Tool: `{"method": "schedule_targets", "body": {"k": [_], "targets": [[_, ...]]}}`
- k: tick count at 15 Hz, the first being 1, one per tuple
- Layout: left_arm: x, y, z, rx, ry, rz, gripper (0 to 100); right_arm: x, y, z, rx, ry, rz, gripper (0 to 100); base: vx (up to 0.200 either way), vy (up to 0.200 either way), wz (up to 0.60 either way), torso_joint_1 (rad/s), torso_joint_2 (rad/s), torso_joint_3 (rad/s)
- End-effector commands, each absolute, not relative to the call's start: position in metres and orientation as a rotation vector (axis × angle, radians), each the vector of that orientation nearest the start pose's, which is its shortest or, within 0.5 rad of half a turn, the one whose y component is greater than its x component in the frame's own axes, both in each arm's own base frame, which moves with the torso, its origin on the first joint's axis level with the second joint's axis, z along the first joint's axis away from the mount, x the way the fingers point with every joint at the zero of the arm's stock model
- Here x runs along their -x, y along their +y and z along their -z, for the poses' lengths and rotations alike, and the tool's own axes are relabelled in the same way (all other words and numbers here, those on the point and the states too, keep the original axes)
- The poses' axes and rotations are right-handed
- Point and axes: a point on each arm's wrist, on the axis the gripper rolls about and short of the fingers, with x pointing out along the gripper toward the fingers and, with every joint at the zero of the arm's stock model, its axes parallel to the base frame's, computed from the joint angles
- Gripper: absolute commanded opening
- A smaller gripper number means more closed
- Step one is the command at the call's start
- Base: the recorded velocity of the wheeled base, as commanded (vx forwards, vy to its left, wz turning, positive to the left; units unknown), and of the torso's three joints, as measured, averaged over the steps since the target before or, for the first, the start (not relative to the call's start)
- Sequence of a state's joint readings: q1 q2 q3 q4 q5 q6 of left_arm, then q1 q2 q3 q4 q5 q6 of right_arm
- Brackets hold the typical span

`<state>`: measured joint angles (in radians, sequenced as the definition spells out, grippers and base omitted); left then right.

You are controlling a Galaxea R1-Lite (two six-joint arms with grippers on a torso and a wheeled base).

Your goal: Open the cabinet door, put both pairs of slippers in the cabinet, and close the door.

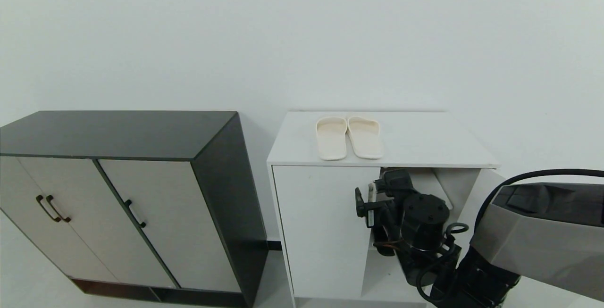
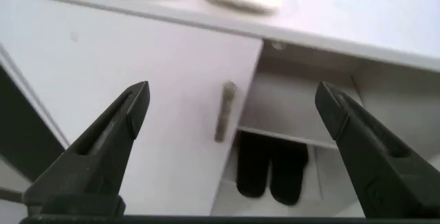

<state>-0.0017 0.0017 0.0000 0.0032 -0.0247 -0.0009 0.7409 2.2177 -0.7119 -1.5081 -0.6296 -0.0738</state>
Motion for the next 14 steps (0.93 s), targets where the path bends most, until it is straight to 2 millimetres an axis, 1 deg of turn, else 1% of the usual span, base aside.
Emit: {"method": "schedule_targets", "body": {"k": [1,2,3,4,6,7,9,11,14], "targets": [[0.023,-0.001,-0.075,0.002,0.005,0.026,0,-0.276,0.236,-0.074,0.074,-0.010,-0.126,100,0.000,0.000,0.00,0.000,0.00,0.000],[0.023,-0.001,-0.075,0.002,0.005,0.026,0,-0.273,0.235,-0.080,0.087,0.009,-0.132,100,0.000,0.000,0.00,0.000,0.00,0.000],[0.023,-0.001,-0.075,0.000,0.005,0.028,0,-0.265,0.237,-0.092,0.080,0.045,-0.153,100,0.000,0.000,0.00,0.000,0.00,0.000],[0.023,-0.001,-0.075,0.000,0.005,0.028,0,-0.262,0.241,-0.107,0.051,0.065,-0.165,100,0.000,0.000,0.00,0.000,0.00,0.000],[0.023,-0.001,-0.075,0.000,0.005,0.028,0,-0.263,0.252,-0.139,-0.008,0.095,-0.180,100,0.000,0.000,0.00,0.000,0.00,0.000],[0.023,-0.001,-0.075,0.000,0.005,0.028,0,-0.265,0.258,-0.152,-0.038,0.113,-0.183,100,0.000,0.000,0.00,0.000,0.00,0.000],[0.023,-0.001,-0.075,-0.003,0.005,0.028,0,-0.269,0.262,-0.168,-0.075,0.171,-0.174,100,0.000,0.000,0.00,0.000,0.00,0.000],[0.023,-0.001,-0.075,-0.001,0.005,0.028,0,-0.271,0.265,-0.175,-0.094,0.215,-0.164,100,0.000,0.000,0.00,0.000,0.00,0.000],[0.023,-0.001,-0.075,0.000,0.005,0.028,0,-0.275,0.268,-0.172,-0.094,0.223,-0.160,100,0.000,0.000,0.00,0.000,0.00,0.000]]}}
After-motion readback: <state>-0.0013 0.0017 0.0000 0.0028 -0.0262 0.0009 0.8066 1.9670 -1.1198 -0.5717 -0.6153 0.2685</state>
